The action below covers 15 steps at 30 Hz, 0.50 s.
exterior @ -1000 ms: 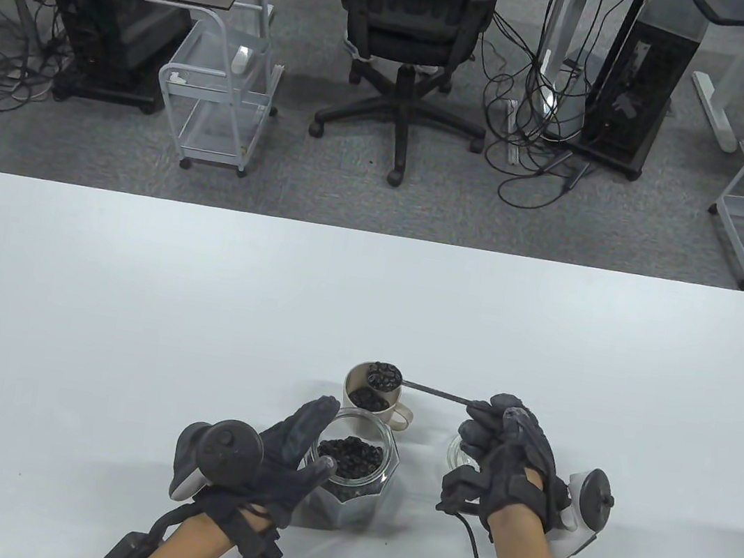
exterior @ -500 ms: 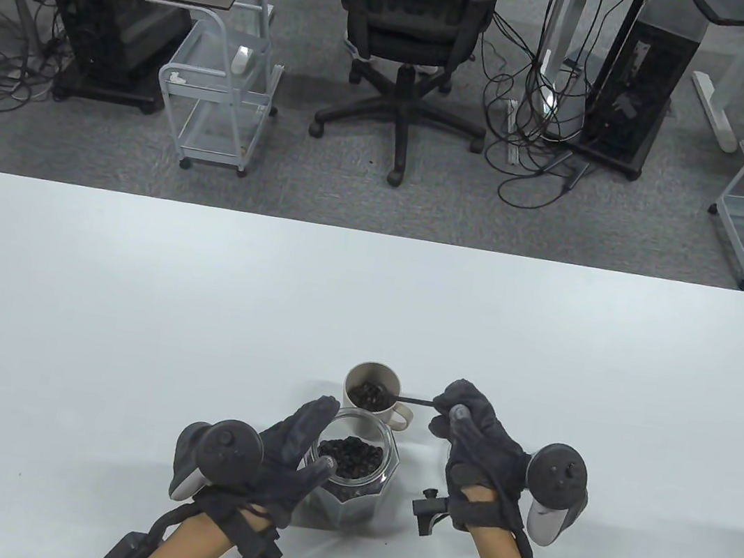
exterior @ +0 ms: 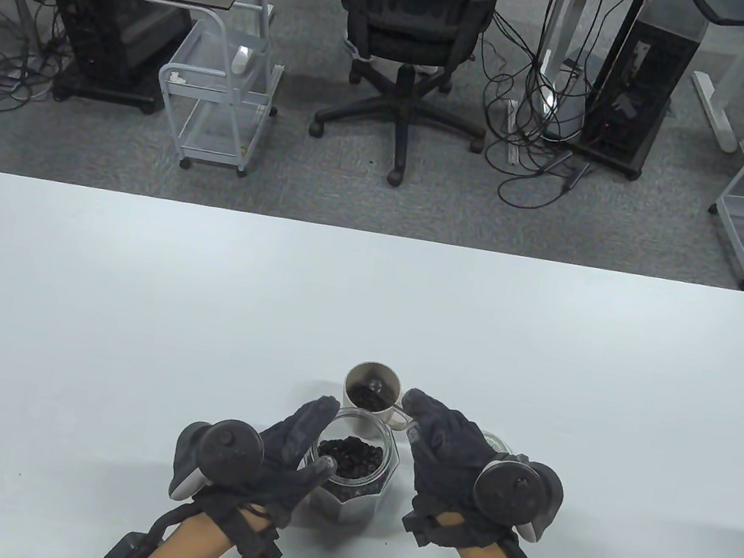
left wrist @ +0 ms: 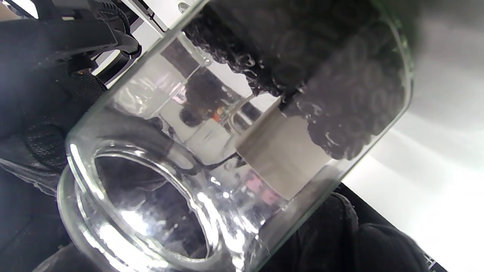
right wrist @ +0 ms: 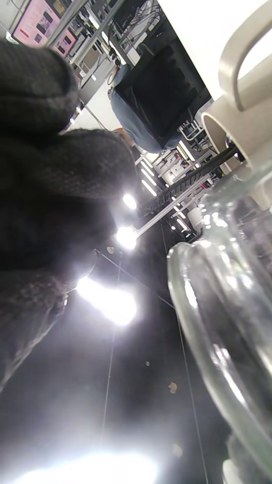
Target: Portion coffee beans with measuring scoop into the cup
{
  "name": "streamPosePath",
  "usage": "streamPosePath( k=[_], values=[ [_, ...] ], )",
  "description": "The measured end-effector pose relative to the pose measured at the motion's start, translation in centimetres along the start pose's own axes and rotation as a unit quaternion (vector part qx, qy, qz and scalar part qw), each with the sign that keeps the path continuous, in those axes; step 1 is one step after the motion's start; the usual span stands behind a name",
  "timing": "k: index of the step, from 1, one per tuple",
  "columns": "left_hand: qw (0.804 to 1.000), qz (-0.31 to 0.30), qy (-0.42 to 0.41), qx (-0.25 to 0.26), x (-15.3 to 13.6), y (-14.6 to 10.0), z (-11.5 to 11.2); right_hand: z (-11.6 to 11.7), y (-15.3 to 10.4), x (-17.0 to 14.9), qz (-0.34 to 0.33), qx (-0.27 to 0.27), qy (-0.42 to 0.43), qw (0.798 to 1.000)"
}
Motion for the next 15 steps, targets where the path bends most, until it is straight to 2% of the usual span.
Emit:
streamPosePath(
  k=[3,8,12,15],
  values=[
    [1.000,0.001,0.001,-0.001,0.0,0.0,0.0,-0.7,-0.1,-0.5,0.013,-0.024,0.017,0.999],
    [1.000,0.001,-0.001,0.000,0.0,0.0,0.0,-2.4,-0.5,-1.5,0.060,-0.094,0.068,0.991],
    [1.000,0.001,0.000,-0.001,0.0,0.0,0.0,-3.4,-1.0,-2.9,0.113,-0.138,0.114,0.977],
    [1.000,0.001,-0.001,0.000,0.0,0.0,0.0,-4.1,-1.6,-4.1,0.159,-0.175,0.155,0.959]
  ],
)
Point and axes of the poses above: the tracker on the back of each hand, its own x axis roughly to the thumb side, its own y axis roughly from the wrist to the fingertips, z = x × y, the point moved 5 cm from there along y, roughly from the wrist to the fingertips, and after that the axes turned 11 degrees about -y, right-handed, at the moved point
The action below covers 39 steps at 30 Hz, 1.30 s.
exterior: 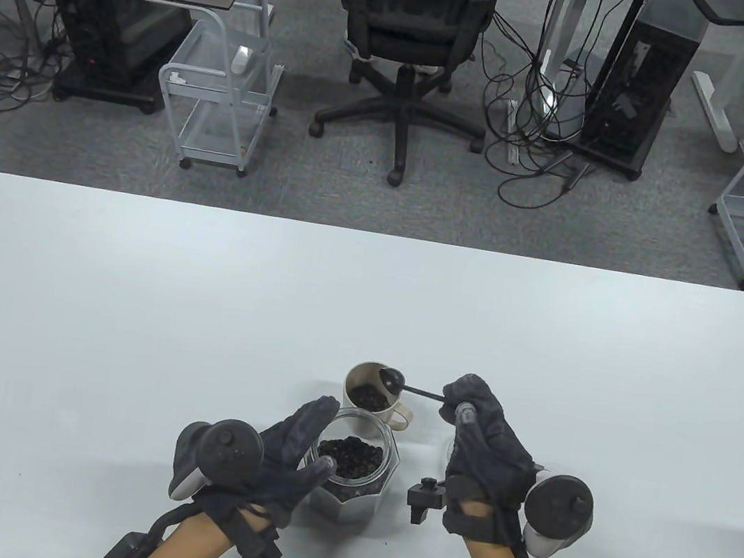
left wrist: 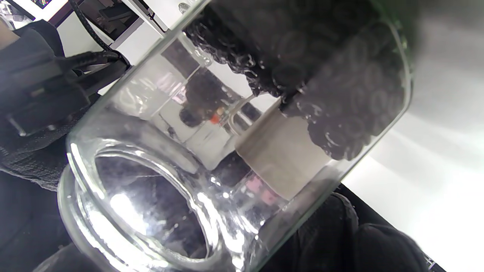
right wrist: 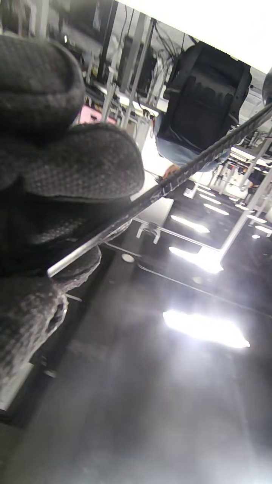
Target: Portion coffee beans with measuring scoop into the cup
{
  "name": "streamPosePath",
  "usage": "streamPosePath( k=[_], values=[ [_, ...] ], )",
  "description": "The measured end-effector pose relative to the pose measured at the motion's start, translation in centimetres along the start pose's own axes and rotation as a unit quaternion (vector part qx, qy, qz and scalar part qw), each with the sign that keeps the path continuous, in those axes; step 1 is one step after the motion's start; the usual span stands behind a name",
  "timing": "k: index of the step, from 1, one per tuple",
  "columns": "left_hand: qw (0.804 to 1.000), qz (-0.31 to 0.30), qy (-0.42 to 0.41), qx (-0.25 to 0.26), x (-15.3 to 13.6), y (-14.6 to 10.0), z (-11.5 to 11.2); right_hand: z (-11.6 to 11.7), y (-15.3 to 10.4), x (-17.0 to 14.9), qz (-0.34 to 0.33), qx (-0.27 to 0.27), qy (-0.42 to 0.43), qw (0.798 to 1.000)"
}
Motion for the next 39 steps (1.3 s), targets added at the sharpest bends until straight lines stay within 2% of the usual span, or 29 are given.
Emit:
streamPosePath(
  k=[6,12,14,17,23,28,33,39],
  values=[
    [1.000,0.001,0.002,-0.002,0.0,0.0,0.0,-1.2,0.2,-1.9,0.080,-0.023,0.098,0.992],
    [1.000,0.000,0.001,-0.002,0.0,0.0,0.0,-0.9,-0.1,-4.4,0.177,-0.015,0.222,0.959],
    [1.000,0.000,0.002,-0.001,0.0,0.0,0.0,-0.8,-0.2,-4.9,0.191,-0.017,0.239,0.952],
    [1.000,0.000,0.000,-0.001,0.0,0.0,0.0,-1.0,0.0,-4.8,0.185,-0.021,0.227,0.956],
    [1.000,0.001,0.000,-0.002,0.0,0.0,0.0,-1.0,0.7,-2.2,0.090,0.007,0.156,0.984],
    [1.000,0.001,-0.001,-0.002,0.0,0.0,0.0,0.0,0.5,2.6,-0.056,0.047,0.064,0.995],
    [1.000,0.001,-0.003,0.000,0.0,0.0,0.0,1.9,-1.2,6.9,-0.188,0.085,-0.016,0.978],
    [1.000,0.001,-0.001,-0.002,0.1,0.0,0.0,4.1,-3.0,9.1,-0.286,0.129,-0.097,0.945]
  ],
)
Point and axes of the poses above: the tracker on the back of each hand, its own x axis roughly to the thumb side, its own y axis roughly from the wrist to the fingertips, z = x × y, the point moved 5 cm from there along y, roughly from the wrist to the fingertips, and after that the axes turned 11 degrees about -y, right-handed, at the moved point
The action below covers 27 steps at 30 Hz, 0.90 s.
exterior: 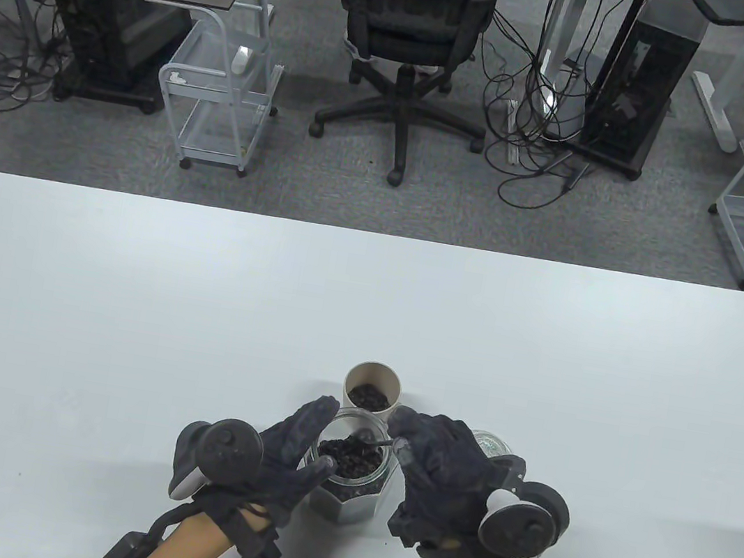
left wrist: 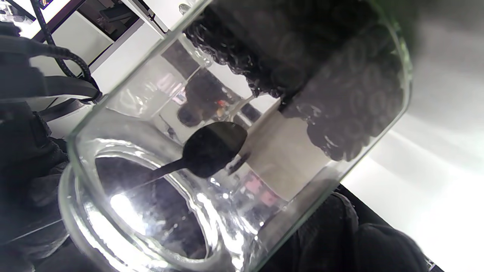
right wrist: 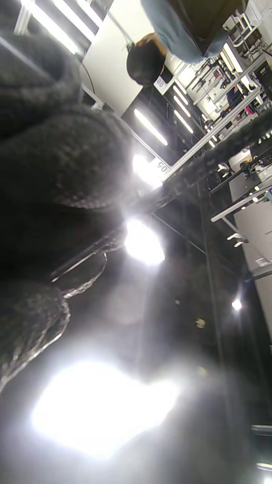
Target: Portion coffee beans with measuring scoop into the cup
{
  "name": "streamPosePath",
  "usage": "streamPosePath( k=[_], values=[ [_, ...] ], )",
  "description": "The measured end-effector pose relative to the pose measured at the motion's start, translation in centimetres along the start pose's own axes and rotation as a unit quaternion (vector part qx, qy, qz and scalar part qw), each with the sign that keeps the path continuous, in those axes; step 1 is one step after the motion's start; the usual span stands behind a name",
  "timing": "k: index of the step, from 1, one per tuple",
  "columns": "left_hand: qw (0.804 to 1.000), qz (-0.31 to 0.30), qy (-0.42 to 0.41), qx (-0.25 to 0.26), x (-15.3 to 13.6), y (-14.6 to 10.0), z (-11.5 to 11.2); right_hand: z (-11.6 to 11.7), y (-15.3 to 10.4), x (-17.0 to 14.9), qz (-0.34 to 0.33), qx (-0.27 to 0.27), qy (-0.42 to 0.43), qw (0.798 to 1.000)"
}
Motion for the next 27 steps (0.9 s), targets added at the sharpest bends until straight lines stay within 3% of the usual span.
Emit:
streamPosePath(
  k=[10,23,27],
  values=[
    [1.000,-0.001,0.001,0.001,0.0,0.0,0.0,2.7,-0.4,-0.6,-0.002,0.075,-0.030,0.997],
    [1.000,0.000,0.000,0.002,0.0,0.0,0.0,4.3,-0.5,-2.4,0.070,0.157,-0.002,0.985],
    [1.000,0.000,0.005,0.002,0.1,0.0,0.0,4.1,-0.6,-3.1,0.113,0.142,0.034,0.983]
  ],
)
Point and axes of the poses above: the tracker on the back of each hand, its own x axis roughly to the thumb side, its own y axis roughly from the wrist to the fingertips, z = x × y, the point moved 5 cm from there along y, roughly from the wrist to the fingertips, and after that the axes turned 11 degrees about -y, right-handed, at the moved point
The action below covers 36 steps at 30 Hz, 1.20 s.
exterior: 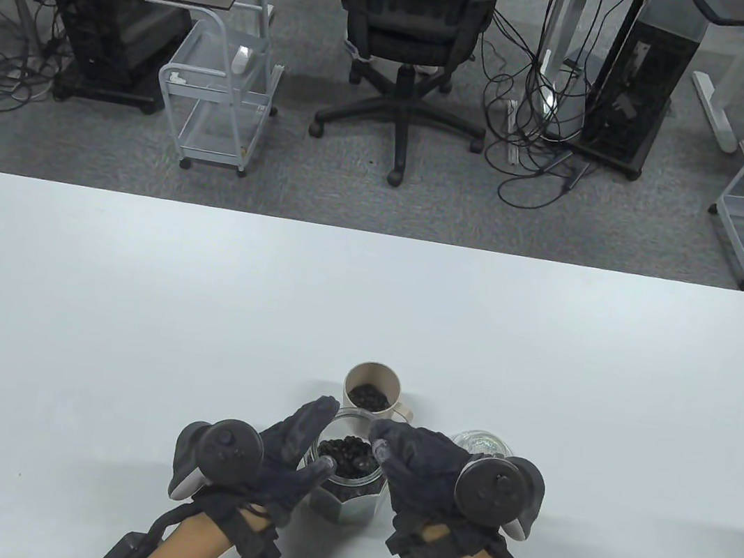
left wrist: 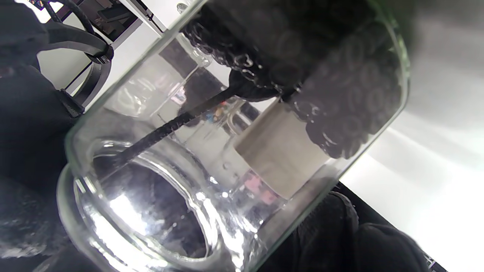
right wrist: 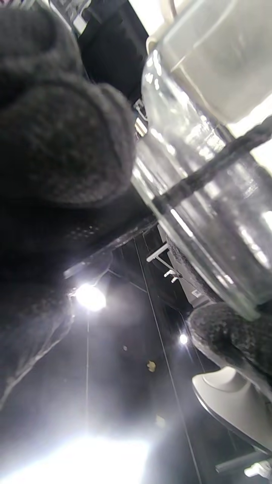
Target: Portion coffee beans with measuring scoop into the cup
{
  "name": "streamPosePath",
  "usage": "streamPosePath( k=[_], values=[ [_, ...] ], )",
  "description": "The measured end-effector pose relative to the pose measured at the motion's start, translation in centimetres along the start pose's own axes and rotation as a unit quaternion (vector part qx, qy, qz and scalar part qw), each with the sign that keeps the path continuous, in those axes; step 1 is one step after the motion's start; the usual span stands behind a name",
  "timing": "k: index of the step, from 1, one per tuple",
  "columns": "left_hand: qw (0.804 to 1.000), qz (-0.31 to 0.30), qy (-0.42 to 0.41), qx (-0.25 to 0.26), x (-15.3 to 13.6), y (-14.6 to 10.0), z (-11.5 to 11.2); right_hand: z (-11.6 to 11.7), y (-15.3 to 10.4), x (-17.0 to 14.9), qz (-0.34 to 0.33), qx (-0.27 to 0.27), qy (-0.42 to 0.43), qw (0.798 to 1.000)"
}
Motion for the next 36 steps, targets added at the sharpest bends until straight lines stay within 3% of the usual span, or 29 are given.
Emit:
streamPosePath(
  k=[8,19,28,36],
  values=[
    [1.000,0.001,-0.001,-0.002,0.0,0.0,0.0,-1.1,-0.5,-3.3,0.112,-0.044,0.080,0.989],
    [1.000,0.000,-0.001,-0.002,0.0,0.0,0.0,-0.7,-2.2,-7.5,0.253,-0.078,0.192,0.945],
    [1.000,0.001,-0.001,-0.004,0.0,0.0,-0.1,-0.9,-3.1,-9.2,0.304,-0.104,0.233,0.918],
    [1.000,0.001,-0.001,-0.004,0.0,0.0,0.0,-0.6,-4.4,-11.5,0.361,-0.120,0.299,0.875]
  ],
)
Point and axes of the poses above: the tracker on the back of each hand, its own x axis roughly to the thumb side, its own y axis roughly from the wrist to the fingertips, z = x × y, the point moved 5 cm from there along y, roughly from the wrist to the fingertips, and after that the axes turned 11 degrees about -y, right-handed, at the moved point
